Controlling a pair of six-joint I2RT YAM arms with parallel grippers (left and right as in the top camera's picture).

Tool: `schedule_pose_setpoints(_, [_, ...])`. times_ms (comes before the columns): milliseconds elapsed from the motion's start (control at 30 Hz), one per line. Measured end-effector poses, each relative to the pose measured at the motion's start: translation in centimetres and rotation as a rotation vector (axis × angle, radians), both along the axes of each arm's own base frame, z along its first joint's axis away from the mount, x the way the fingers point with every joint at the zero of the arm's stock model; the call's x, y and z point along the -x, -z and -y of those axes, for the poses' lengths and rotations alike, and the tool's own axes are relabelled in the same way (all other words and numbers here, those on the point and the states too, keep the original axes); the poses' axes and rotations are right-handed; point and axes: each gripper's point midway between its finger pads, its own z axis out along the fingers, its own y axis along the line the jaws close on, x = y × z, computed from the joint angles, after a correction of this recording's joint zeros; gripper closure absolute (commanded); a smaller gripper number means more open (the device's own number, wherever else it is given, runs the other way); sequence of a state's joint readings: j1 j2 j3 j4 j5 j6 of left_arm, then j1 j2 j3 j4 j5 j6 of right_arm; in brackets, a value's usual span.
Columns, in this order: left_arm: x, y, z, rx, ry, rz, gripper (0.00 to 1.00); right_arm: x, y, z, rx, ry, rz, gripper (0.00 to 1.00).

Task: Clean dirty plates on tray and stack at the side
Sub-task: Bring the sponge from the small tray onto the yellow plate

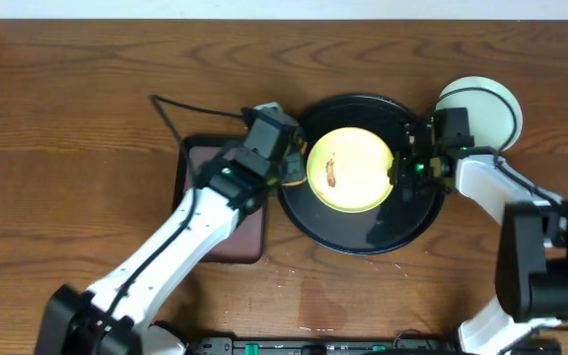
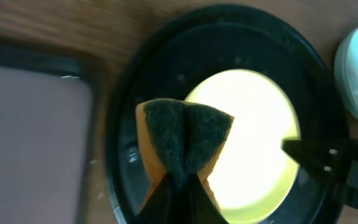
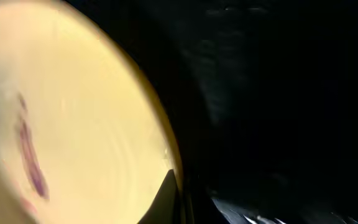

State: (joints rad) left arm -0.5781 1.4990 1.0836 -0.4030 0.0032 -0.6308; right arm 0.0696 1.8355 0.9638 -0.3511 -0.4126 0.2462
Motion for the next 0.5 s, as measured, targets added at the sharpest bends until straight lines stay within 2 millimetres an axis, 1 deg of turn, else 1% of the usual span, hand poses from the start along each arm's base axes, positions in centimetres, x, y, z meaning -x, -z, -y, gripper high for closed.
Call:
schedule_pose_setpoints(133, [-0.7, 1.0, 2.4, 0.02, 0.04, 0.024, 0.92, -0.6, 0.0, -1.0, -0.065, -0.017, 0.018, 0.99])
schedule_pose_setpoints(300, [-1.2, 1.9, 5.7, 0.053, 0.094, 0.063, 0.92, -0.8, 0.1, -1.0, -0.076, 0.006, 0.01, 0.99])
schedule_pose_setpoints(433, [-1.4, 3.4, 8.2, 0.085, 0.117, 0.074, 0.92, -0.8, 0.2, -0.8, -0.066, 0.02, 0.003, 0.99])
schedule_pose_setpoints(500, [-1.6, 4.5, 9.4, 0.105, 0.117, 0.07, 0.92, -0.8, 0.2, -0.8, -0.059, 0.026, -0.002, 0.99])
